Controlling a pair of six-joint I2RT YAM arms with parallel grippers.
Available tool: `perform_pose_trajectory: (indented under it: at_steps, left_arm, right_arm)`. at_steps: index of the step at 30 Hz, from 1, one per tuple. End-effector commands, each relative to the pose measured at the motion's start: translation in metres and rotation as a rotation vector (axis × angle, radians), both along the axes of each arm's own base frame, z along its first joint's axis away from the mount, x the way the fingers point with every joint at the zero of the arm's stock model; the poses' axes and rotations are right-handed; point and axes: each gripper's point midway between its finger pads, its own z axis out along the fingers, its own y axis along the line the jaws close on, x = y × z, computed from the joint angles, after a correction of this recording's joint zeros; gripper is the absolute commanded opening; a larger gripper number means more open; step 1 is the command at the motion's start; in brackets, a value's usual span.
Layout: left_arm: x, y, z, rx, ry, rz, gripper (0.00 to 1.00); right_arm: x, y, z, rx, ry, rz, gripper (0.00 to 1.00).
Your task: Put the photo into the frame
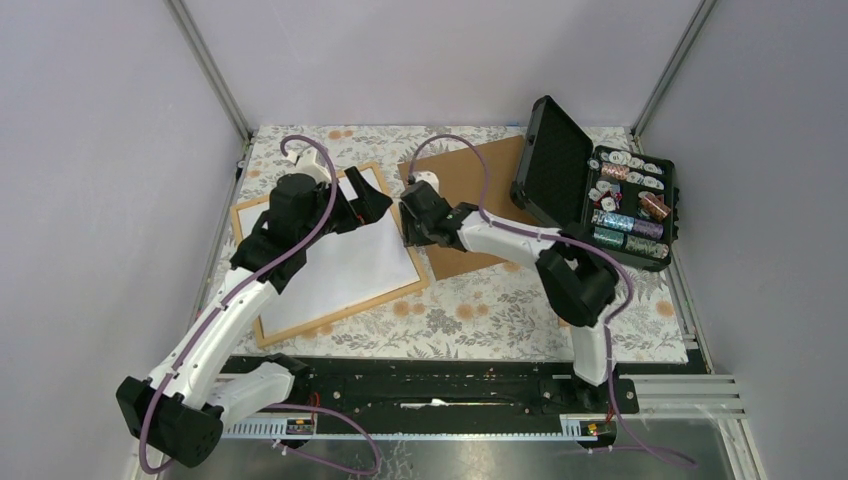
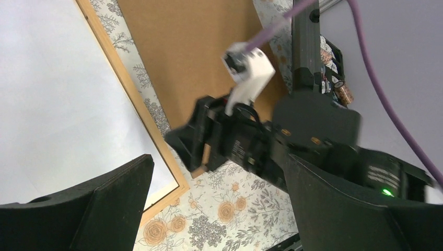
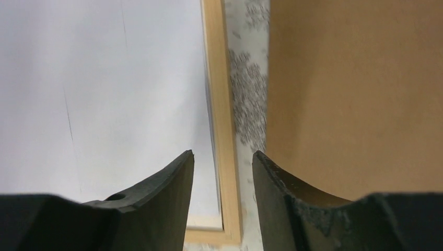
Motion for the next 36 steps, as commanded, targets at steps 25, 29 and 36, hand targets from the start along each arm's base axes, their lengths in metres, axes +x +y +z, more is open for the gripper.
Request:
perform_pose_trajectory:
  at_steps: [25, 29, 36]
  left_arm:
    - [-0.013, -0.003, 0.037, -0.053, -0.122, -0.056, 0.99]
    - [-0.017, 0.002, 0.042, -0.052, -0.138, -0.042, 0.99]
    - [-0.017, 0.008, 0.042, -0.043, -0.15, -0.015, 0.99]
  right_arm:
    - [0.064, 0.042, -0.084, 0.057, 0.101, -0.492, 0.0]
    - [0.056, 0.066, -0.083, 0.033, 0.077, -0.354, 0.0]
    - [0.018, 0.092, -0.065, 0.073, 0.083, -0.182, 0.07]
